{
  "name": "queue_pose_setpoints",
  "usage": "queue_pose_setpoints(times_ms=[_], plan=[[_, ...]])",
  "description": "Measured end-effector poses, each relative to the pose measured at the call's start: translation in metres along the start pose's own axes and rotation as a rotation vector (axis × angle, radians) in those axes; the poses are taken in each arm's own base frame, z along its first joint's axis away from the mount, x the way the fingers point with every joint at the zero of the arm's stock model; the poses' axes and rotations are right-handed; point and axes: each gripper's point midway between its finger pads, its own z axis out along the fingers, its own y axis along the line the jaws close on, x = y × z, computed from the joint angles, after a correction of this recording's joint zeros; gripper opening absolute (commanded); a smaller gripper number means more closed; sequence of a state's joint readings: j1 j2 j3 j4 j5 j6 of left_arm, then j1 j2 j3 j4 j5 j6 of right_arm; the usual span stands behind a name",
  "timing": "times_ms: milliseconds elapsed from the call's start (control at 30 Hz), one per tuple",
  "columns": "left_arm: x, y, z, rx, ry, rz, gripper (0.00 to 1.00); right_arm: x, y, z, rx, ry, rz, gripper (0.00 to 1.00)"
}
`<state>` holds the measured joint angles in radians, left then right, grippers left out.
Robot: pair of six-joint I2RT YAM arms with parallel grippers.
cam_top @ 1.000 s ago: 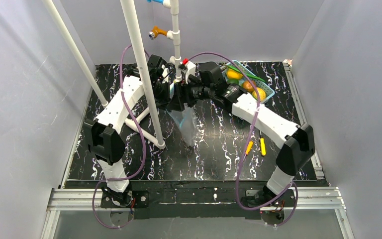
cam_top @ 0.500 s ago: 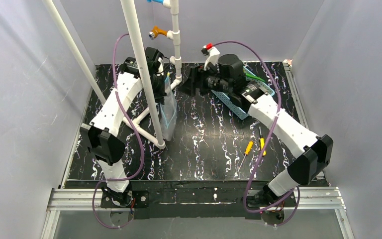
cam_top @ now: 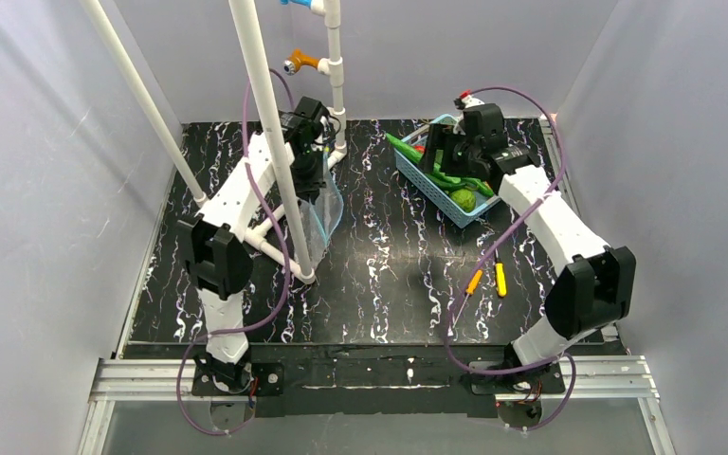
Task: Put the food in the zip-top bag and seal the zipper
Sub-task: Pick up the fake vegetable from the bin.
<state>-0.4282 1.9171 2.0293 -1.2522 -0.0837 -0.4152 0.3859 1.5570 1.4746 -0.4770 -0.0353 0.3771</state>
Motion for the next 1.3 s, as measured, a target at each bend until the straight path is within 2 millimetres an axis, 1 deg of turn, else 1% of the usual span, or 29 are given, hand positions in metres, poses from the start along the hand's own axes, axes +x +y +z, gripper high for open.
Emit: queue_pose_setpoints(times_ms=[100,167,333,400,467,567,667,767,867,933,1000,1067,1100,1167,1300], plan=[[0.002,-0.013,0.019,0.019,0.036,0.015,0.00,0.001,-0.042,0.009,0.110,0.028,0.027,0.87],[0.002,-0.021,0.027,0.045,0.052,0.015,0.00,0.001,-0.067,0.013,0.159,0.048,0.059,0.87],[-0.001,-0.036,0.030,0.115,0.050,0.006,0.00,-0.008,-0.132,0.018,0.282,0.058,0.150,0.90],[-0.001,-0.039,0.033,0.132,0.051,0.004,0.00,-0.012,-0.150,0.020,0.317,0.064,0.176,0.94],[0.002,-0.041,0.036,0.143,0.064,0.003,0.00,-0.019,-0.164,0.027,0.341,0.063,0.182,0.96],[0.004,-0.044,0.038,0.160,0.076,-0.003,0.00,-0.027,-0.175,0.039,0.363,0.064,0.173,0.96],[0.003,-0.047,0.038,0.175,0.072,-0.006,0.00,-0.038,-0.185,0.056,0.372,0.063,0.156,0.97],[0.001,-0.051,0.038,0.193,0.065,-0.009,0.00,-0.043,-0.194,0.073,0.375,0.072,0.134,0.97],[0.000,-0.053,0.038,0.203,0.065,-0.012,0.00,-0.039,-0.203,0.088,0.388,0.098,0.117,0.94],[0.000,-0.054,0.038,0.208,0.064,-0.013,0.00,-0.033,-0.208,0.094,0.396,0.122,0.115,0.90],[-0.001,-0.055,0.038,0.212,0.063,-0.014,0.00,-0.024,-0.210,0.098,0.400,0.148,0.113,0.85],[-0.001,-0.056,0.039,0.216,0.063,-0.014,0.00,-0.022,-0.210,0.100,0.403,0.158,0.102,0.76],[-0.001,-0.056,0.039,0.217,0.063,-0.014,0.00,-0.021,-0.210,0.100,0.407,0.159,0.093,0.75],[-0.001,-0.057,0.039,0.219,0.062,-0.014,0.00,-0.021,-0.208,0.101,0.409,0.161,0.081,0.77],[-0.001,-0.057,0.038,0.222,0.063,-0.014,0.00,-0.015,-0.205,0.107,0.414,0.176,0.051,0.83]])
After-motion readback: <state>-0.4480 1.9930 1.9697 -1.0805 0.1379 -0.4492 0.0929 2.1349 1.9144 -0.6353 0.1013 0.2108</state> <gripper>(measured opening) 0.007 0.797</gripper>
